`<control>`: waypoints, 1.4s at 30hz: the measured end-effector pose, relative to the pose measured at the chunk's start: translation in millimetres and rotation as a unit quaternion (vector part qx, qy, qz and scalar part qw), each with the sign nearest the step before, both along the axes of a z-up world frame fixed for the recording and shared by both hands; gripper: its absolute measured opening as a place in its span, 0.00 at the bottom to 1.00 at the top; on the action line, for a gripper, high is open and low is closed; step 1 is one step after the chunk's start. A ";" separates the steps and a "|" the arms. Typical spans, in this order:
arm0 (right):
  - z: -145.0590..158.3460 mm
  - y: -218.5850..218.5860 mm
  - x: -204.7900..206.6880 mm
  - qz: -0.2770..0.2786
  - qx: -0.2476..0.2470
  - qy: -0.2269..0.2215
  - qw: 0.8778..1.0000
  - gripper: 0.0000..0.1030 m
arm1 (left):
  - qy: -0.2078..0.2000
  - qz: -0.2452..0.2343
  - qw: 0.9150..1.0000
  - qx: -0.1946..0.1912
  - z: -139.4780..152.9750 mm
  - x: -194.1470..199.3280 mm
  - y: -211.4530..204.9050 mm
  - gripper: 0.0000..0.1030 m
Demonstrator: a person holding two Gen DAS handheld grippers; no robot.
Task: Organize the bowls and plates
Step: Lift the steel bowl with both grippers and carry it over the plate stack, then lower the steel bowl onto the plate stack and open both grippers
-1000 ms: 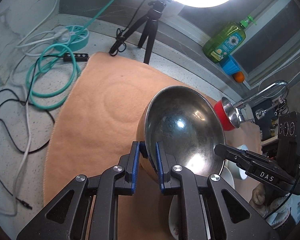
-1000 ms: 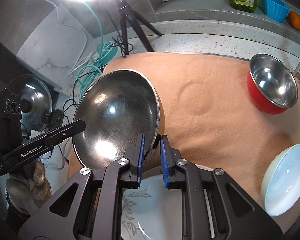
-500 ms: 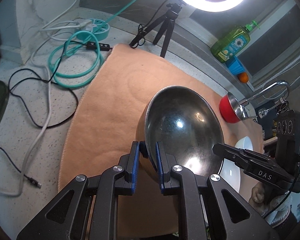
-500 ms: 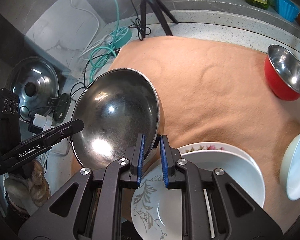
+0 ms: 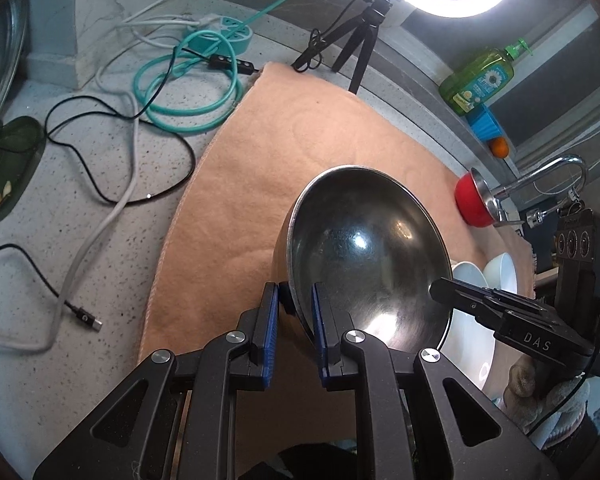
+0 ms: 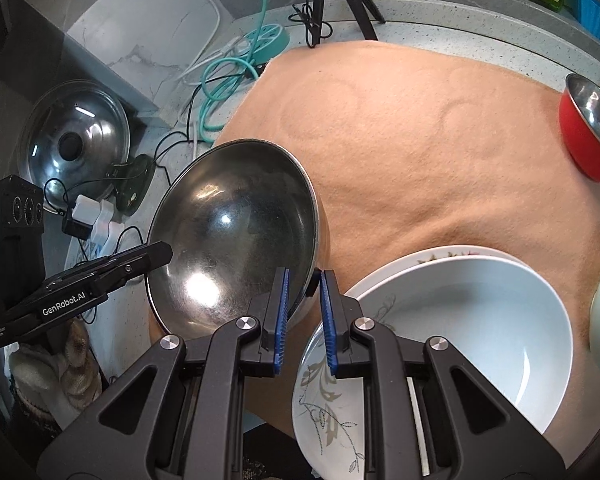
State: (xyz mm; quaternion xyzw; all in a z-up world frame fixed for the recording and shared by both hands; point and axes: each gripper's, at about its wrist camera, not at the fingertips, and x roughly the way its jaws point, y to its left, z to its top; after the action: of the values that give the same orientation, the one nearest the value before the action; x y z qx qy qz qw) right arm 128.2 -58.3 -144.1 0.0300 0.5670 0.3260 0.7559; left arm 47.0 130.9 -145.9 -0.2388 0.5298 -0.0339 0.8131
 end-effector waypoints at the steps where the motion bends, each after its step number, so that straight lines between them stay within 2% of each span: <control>1: -0.5 -0.5 -1.3 0.002 0.000 0.001 1.000 0.15 | 0.001 0.000 1.000 0.000 -0.5 -1.5 0.3 0.14; 18: -7.9 3.7 -12.7 0.023 -0.006 0.007 1.000 0.16 | 0.016 -0.002 1.000 0.006 -7.4 -9.7 1.7 0.14; 29: -1.3 -1.7 -13.4 0.019 -0.004 -0.007 1.000 0.18 | 0.000 -0.001 1.000 0.022 5.4 -6.8 0.3 0.14; 31: 1.1 -5.1 -12.3 0.015 -0.002 -0.010 1.000 0.21 | -0.005 -0.001 1.000 0.027 9.8 -5.8 -1.2 0.14; 33: 4.4 -10.4 -10.6 0.009 0.002 -0.015 1.000 0.37 | -0.009 -0.002 1.000 0.030 13.2 -4.1 -2.6 0.14; 37: 12.5 -25.3 -8.3 -0.006 0.008 -0.028 1.000 0.41 | -0.021 -0.004 0.999 0.037 21.2 -0.7 -6.6 0.20; 40: 20.2 -37.4 -7.5 -0.017 0.009 -0.039 0.999 0.51 | -0.034 -0.010 0.998 0.045 28.9 3.1 -12.9 0.23; 42: 27.1 -46.8 -7.9 -0.022 0.013 -0.050 0.998 0.54 | -0.044 -0.017 0.998 0.050 32.8 6.6 -18.6 0.29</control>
State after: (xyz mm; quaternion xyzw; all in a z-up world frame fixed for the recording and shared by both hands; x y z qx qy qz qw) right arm 120.3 -105.1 -116.9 0.0364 0.5229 0.3177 0.7902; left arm 53.6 112.3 -113.1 -0.1866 0.4990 -0.0318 0.8456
